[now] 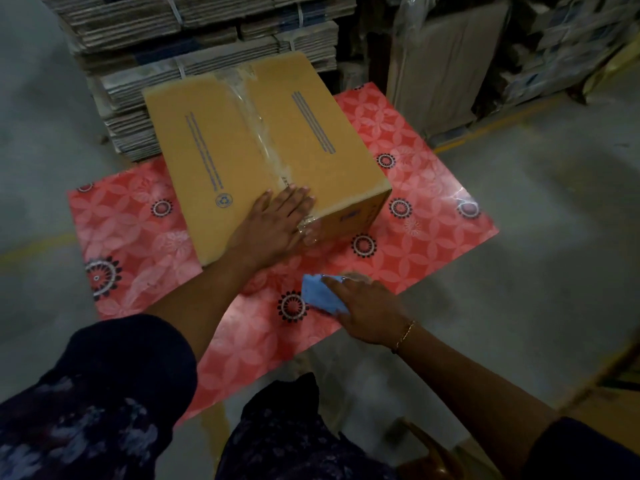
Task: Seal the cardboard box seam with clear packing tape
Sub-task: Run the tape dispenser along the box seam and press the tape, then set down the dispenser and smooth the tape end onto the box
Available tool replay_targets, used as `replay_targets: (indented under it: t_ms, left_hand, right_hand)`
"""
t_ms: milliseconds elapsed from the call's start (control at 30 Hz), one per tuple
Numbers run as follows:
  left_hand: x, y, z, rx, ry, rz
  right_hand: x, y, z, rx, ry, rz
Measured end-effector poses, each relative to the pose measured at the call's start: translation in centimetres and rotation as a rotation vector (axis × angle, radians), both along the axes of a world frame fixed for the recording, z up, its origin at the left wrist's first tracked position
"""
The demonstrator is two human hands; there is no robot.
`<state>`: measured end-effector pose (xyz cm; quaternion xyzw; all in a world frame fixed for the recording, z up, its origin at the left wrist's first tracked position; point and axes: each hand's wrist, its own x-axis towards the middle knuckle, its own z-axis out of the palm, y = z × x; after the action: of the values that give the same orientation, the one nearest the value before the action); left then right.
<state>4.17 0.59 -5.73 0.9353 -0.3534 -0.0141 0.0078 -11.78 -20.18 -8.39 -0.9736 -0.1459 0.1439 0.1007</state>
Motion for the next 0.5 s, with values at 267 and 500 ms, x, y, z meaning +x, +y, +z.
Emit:
replay_targets:
  t_ms: [267,500]
  left_hand:
    - [0.9,-0.2,-1.2,-0.002,-0.047,0.001]
    - [1.0,0.0,-1.9,-0.002,-0.097,-0.016]
  right_hand:
    - [1.7,-1.7,-5.6,-0.181,-0.182,0.368]
    - [3.2,-0.6,-2.3,0.412,-0.208,-0.279]
